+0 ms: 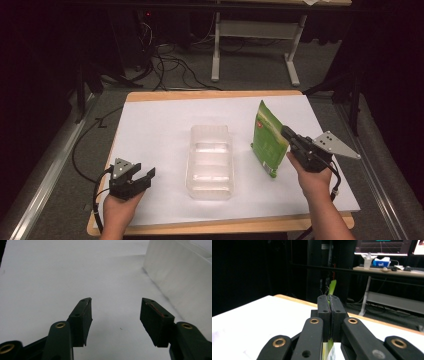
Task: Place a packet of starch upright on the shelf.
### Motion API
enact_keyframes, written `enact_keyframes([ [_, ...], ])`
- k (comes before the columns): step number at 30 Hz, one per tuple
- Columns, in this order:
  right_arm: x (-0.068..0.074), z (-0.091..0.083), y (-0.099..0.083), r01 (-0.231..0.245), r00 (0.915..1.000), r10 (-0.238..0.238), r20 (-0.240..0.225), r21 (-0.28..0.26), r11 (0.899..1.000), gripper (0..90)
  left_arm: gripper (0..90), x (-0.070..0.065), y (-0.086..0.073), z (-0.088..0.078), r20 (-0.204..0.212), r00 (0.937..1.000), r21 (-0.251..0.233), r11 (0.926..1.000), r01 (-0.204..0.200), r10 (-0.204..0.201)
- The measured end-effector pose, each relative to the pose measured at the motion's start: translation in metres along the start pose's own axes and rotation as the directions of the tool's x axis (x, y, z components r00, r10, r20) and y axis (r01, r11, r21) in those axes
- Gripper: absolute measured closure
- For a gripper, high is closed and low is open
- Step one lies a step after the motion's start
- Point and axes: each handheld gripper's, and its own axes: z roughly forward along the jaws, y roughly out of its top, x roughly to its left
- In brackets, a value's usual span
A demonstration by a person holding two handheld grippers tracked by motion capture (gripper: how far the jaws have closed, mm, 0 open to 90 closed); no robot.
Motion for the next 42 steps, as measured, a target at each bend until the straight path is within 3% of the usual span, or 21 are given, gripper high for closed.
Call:
enact_keyframes([
  [8,-0.008,-0.011,-0.008,-0.026,0.9996,0.026,-0.003,-0.003,1.0,87.5,43.3,-0.002,0.0,0.001,0.001,1.0,0.004,1.0,-0.005,0.005],
  [12,-0.01,-0.008,-0.01,-0.05,0.9984,0.05,-0.028,0.005,0.999,80.3,43.3,-0.002,0.0,0.001,0.002,1.0,0.004,1.0,-0.006,0.006],
  [16,-0.01,-0.002,-0.013,-0.071,0.9967,0.072,-0.038,0.028,0.997,72.7,43.2,-0.002,0.0,0.0,0.004,1.0,0.003,1.0,-0.006,0.006],
  [27,-0.007,0.008,-0.023,-0.068,0.997,0.072,-0.029,0.118,0.991,65.8,43.2,-0.002,0.0,0.0,0.008,0.9999,0.003,1.0,-0.008,0.008],
  [42,-0.014,0.011,-0.043,-0.081,0.9957,0.089,-0.028,0.206,0.975,66.0,43.2,-0.003,0.001,0.0,0.012,0.9998,-0.001,0.9999,-0.015,0.015],
])
